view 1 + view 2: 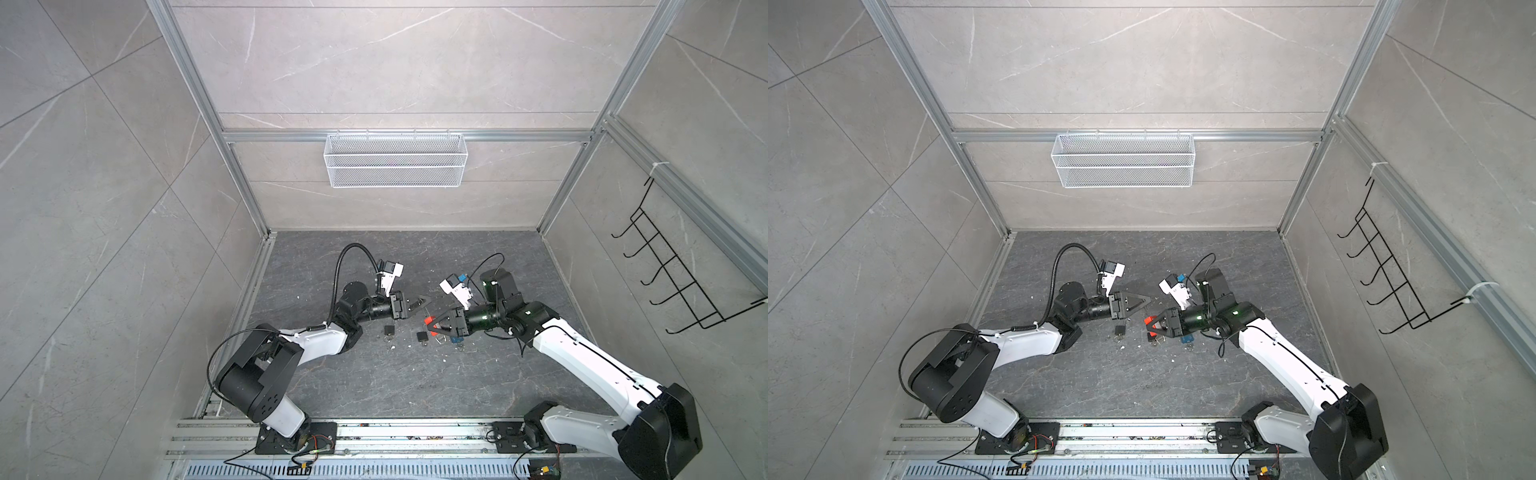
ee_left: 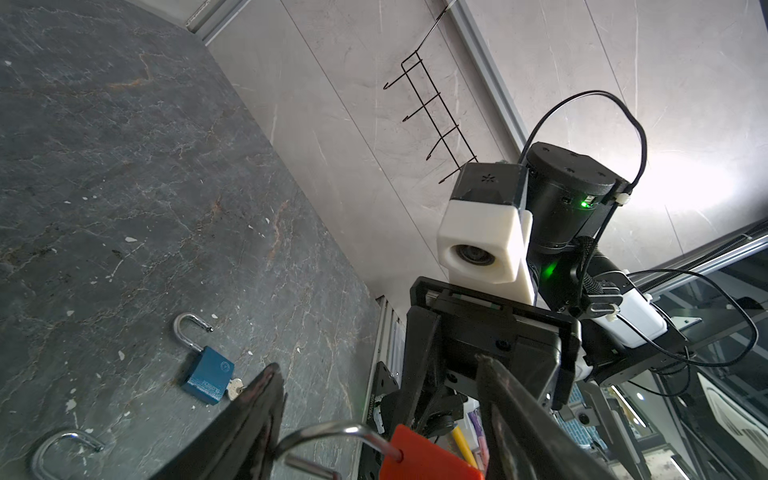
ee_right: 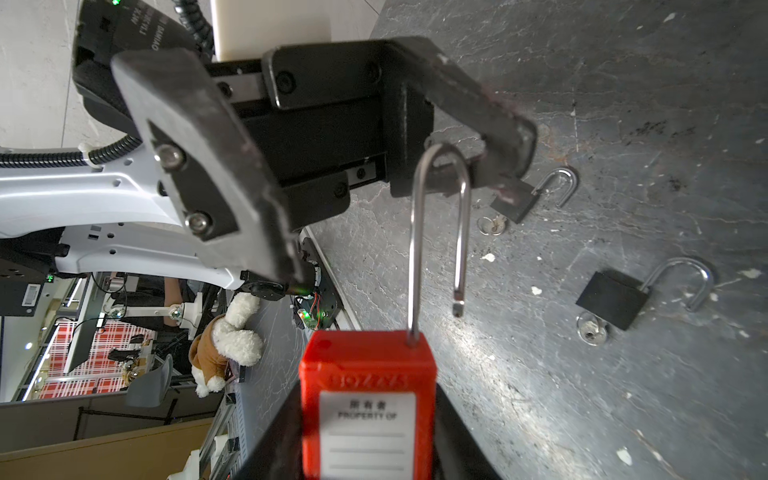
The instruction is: Lock with the key
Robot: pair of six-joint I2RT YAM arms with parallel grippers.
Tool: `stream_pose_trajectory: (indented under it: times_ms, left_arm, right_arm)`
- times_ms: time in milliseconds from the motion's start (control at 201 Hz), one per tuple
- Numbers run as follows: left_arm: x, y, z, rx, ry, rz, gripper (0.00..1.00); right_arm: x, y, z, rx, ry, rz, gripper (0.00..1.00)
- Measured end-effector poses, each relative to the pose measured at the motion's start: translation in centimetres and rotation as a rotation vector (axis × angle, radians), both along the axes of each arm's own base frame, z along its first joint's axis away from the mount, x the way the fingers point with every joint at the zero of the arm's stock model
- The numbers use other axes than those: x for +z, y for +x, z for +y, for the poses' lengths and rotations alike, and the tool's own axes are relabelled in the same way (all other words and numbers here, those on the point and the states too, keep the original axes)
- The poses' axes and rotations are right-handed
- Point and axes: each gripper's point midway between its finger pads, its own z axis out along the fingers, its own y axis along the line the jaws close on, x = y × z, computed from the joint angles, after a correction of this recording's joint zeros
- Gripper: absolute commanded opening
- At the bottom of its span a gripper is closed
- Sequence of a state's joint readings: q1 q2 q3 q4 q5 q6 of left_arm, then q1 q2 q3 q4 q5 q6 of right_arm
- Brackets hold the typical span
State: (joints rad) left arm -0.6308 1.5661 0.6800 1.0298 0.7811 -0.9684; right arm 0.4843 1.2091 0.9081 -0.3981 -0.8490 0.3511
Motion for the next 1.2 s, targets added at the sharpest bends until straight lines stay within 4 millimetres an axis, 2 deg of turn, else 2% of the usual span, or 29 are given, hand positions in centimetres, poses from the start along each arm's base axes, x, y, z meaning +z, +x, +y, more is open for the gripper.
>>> stream_pose_trajectory:
  times_ms: [348, 652, 761, 1055, 1155, 1199]
  left_arm:
    - [-0.7, -0.3, 0.1, -0.007, 0.015, 0.020, 0.62]
    - [-2.0, -0.3, 0.2, -0.003, 0.051, 0.065, 0.48]
    - [-2.2, -0.2, 0.2, 0.002, 0.056, 0.074, 0.38]
    - [-3.1, 0.3, 0.1, 0.020, 0.073, 0.108, 0.23]
    - [-3.3, 0.4, 0.0, 0.020, 0.074, 0.120, 0.12]
    - [-3.2, 0.4, 0.0, 0.022, 0.070, 0.131, 0.00]
  right_arm:
    - [-0.3, 0.7, 0.0, -0.021, -0.021, -0.004, 0.00]
    - [-0.5, 1.4, 0.2, -0.028, -0.035, -0.010, 0.00]
    - [-0.7, 1.4, 0.2, -0.026, -0.043, -0.010, 0.00]
    - [-1.5, 1.5, 0.4, -0.018, -0.064, -0.007, 0.00]
    - [-1.8, 1.7, 0.3, -0.026, -0.074, -0.007, 0.00]
    - [-1.9, 1.8, 0.3, -0.026, -0.079, -0.011, 0.00]
